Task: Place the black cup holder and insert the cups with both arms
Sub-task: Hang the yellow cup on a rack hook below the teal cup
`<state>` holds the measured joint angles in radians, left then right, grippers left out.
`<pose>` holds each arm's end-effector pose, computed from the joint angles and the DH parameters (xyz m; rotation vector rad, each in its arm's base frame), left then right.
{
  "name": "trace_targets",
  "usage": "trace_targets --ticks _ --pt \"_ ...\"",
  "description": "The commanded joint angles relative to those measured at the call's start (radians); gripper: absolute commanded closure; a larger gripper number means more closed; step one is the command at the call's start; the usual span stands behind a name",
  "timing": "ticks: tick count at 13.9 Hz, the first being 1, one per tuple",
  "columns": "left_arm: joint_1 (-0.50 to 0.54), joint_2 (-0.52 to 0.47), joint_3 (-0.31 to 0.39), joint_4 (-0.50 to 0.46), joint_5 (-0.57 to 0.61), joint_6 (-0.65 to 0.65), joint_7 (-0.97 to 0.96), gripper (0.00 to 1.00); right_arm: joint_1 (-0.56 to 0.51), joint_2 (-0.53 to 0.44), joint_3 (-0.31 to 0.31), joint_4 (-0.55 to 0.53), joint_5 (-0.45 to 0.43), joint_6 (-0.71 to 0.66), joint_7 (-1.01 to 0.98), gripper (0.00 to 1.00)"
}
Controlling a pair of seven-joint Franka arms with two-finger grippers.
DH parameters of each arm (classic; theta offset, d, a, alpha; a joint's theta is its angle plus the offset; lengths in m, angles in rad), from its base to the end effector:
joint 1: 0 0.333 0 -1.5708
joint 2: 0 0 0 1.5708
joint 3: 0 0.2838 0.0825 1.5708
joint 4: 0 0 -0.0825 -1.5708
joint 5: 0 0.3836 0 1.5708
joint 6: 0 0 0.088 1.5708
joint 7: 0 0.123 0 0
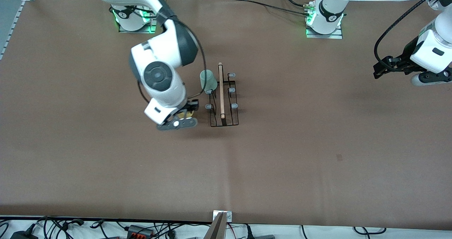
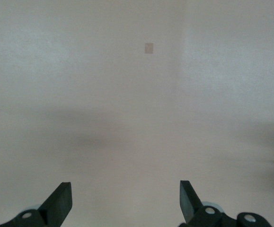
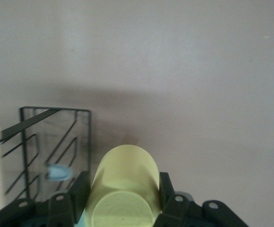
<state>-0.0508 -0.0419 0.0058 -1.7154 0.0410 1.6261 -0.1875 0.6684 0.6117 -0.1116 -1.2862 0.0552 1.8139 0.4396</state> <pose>0.5423 -0.0195 0.5358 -3.0875 -0.2153 0.0656 0.5814 0.3857 0.3447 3.0857 0.1842 -0.1005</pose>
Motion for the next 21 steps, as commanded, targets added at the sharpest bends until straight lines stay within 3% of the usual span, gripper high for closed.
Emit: trace_targets --ticks 1,18,19,20,21 --pt "0.003 -0.001 -0.004 0.011 0.010 -0.017 0.006 0.00 0.039 -0.006 -0.008 -0.005 -0.005 0.005 0.109 0.76" --pt "0.003 -0.001 -0.001 0.011 0.002 -0.025 0.006 0.00 0.085 0.077 -0.008 -0.007 -0.001 0.196 0.255 0.75" --pt "0.003 0.000 0.000 0.011 0.002 -0.025 0.006 0.00 0.085 0.077 -0.008 -0.007 -0.001 0.196 0.255 0.53" --pt "0.003 0.000 0.000 0.011 0.002 -0.025 0.006 0.00 0.085 0.077 -0.008 -0.007 -0.001 0.196 0.254 0.01" --pt "0.003 -0.001 0.000 0.011 0.002 -0.025 0.006 0.00 0.082 0.072 -0.010 -0.005 -0.003 0.194 0.245 0.00"
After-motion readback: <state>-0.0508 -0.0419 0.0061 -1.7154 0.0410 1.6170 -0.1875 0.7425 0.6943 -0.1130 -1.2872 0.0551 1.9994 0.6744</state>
